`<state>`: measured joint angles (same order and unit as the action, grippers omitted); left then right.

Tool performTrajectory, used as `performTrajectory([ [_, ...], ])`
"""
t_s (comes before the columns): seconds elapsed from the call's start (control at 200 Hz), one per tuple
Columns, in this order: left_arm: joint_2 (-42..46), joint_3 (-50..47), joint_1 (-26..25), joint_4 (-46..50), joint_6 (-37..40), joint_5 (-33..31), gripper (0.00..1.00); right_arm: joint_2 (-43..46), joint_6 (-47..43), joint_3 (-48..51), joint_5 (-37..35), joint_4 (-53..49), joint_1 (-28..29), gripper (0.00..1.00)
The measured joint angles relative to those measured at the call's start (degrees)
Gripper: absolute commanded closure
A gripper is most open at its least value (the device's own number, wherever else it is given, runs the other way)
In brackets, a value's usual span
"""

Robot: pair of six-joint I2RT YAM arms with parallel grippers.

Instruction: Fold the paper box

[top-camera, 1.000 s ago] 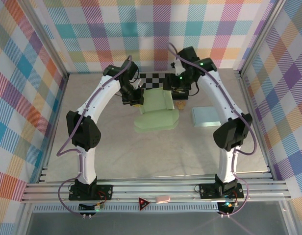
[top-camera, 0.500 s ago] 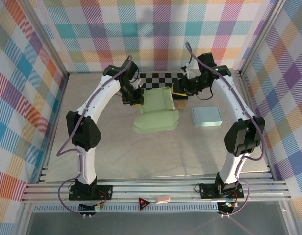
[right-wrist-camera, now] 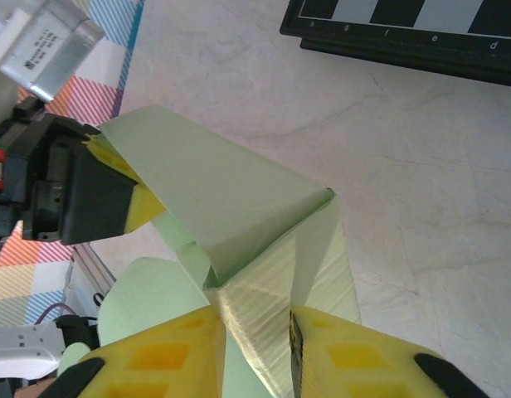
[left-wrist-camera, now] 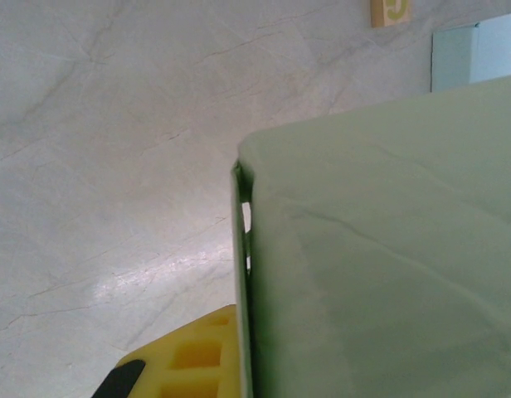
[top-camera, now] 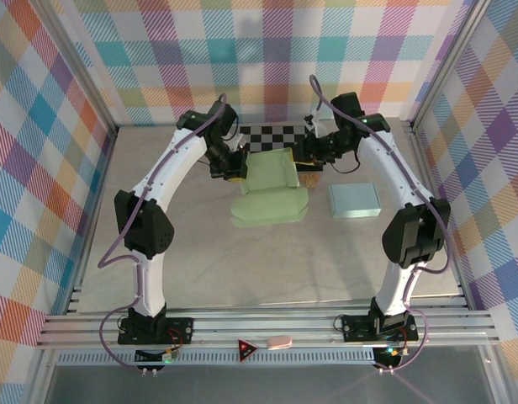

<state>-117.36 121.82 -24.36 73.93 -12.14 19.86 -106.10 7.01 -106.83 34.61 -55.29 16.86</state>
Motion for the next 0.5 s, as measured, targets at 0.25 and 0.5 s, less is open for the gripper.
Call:
performTrajectory([
  [0.25, -0.24, 0.04, 0.15, 1.33, -0.02, -1.33, 1.0, -2.23, -0.26, -2.86, -6.75, -0.28, 2.45, 0.91],
  [0.5, -0.24, 0.04, 0.17, 2.36, -0.04, -1.92, 1.0, -3.67, 0.68, -6.05, -20.68, -2.34, 6.84, 1.0],
])
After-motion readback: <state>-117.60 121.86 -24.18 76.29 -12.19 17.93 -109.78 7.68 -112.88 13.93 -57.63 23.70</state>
